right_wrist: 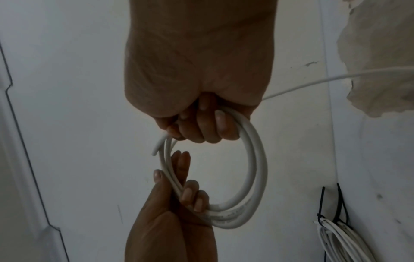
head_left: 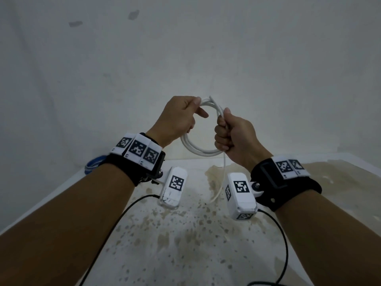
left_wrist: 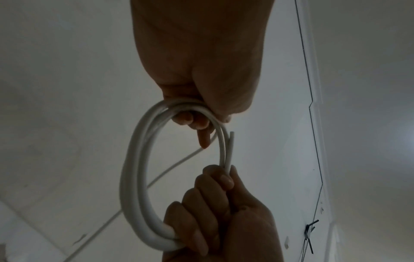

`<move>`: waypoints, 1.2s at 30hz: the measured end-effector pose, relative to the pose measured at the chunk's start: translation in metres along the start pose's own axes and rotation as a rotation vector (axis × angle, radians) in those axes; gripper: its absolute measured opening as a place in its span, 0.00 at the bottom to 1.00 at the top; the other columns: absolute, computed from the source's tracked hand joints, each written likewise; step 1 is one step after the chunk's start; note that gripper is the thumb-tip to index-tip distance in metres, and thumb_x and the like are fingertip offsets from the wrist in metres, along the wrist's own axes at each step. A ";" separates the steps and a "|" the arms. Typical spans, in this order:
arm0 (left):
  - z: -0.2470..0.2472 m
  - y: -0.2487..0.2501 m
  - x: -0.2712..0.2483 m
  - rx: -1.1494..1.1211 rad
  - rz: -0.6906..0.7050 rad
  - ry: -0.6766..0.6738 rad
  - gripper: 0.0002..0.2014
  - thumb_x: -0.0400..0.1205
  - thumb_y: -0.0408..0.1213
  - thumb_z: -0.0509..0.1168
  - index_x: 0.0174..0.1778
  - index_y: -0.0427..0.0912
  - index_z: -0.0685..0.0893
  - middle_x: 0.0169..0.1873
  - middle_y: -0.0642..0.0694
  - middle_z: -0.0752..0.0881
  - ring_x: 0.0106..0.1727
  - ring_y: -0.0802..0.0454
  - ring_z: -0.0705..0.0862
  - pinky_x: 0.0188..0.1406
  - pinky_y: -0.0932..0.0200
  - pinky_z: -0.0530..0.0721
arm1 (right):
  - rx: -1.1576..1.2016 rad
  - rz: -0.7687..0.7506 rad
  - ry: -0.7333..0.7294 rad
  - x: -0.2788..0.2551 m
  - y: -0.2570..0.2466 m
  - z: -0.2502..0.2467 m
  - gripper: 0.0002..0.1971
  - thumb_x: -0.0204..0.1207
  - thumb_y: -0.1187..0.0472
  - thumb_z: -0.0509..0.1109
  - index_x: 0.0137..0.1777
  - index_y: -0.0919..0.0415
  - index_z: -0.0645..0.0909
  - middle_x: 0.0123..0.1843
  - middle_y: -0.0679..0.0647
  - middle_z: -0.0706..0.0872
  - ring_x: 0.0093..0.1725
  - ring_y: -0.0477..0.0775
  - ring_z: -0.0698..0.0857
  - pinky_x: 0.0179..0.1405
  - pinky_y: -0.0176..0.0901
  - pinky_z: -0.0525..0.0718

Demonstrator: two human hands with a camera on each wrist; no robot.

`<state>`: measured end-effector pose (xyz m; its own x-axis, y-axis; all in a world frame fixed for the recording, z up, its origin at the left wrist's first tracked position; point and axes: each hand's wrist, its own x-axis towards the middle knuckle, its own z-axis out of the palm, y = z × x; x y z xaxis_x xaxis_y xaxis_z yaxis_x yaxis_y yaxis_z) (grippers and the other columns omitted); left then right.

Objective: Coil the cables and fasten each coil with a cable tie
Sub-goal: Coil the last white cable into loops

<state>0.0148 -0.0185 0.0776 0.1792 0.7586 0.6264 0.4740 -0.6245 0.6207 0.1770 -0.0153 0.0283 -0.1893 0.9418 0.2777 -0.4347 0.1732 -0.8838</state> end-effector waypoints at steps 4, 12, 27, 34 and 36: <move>-0.014 -0.001 0.001 0.040 0.071 -0.107 0.15 0.90 0.32 0.53 0.63 0.38 0.85 0.43 0.52 0.92 0.25 0.58 0.78 0.23 0.62 0.79 | -0.062 -0.003 -0.013 0.002 0.002 0.005 0.23 0.89 0.47 0.54 0.32 0.56 0.67 0.23 0.48 0.61 0.20 0.47 0.56 0.25 0.43 0.52; -0.016 -0.001 0.002 0.122 0.165 -0.088 0.13 0.86 0.45 0.63 0.49 0.40 0.89 0.23 0.56 0.74 0.24 0.60 0.69 0.27 0.65 0.70 | -0.164 -0.061 -0.011 0.003 0.006 0.015 0.23 0.89 0.47 0.54 0.32 0.55 0.68 0.23 0.47 0.61 0.22 0.48 0.56 0.24 0.42 0.54; -0.007 -0.021 -0.009 0.041 0.167 0.168 0.13 0.84 0.43 0.67 0.40 0.41 0.91 0.18 0.58 0.71 0.24 0.60 0.68 0.28 0.65 0.67 | -1.026 -0.444 0.219 0.017 -0.013 0.007 0.12 0.86 0.51 0.62 0.59 0.54 0.83 0.55 0.49 0.84 0.54 0.50 0.83 0.59 0.47 0.78; -0.012 -0.023 -0.007 0.078 0.176 0.256 0.14 0.84 0.45 0.67 0.40 0.41 0.91 0.22 0.53 0.78 0.27 0.59 0.72 0.31 0.61 0.70 | -0.819 -0.296 0.030 0.007 -0.042 0.009 0.07 0.76 0.60 0.77 0.43 0.65 0.91 0.34 0.56 0.89 0.34 0.54 0.89 0.33 0.45 0.90; -0.014 -0.021 -0.006 0.059 0.184 0.254 0.14 0.84 0.44 0.67 0.39 0.39 0.90 0.22 0.52 0.76 0.27 0.60 0.71 0.31 0.62 0.70 | -0.707 -0.238 -0.019 0.005 -0.040 0.008 0.10 0.74 0.62 0.79 0.43 0.71 0.88 0.32 0.58 0.88 0.33 0.55 0.89 0.34 0.45 0.90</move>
<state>-0.0083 -0.0125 0.0672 0.0496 0.5586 0.8280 0.5039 -0.7297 0.4621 0.1863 -0.0196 0.0682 -0.1793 0.8518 0.4922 0.2030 0.5216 -0.8287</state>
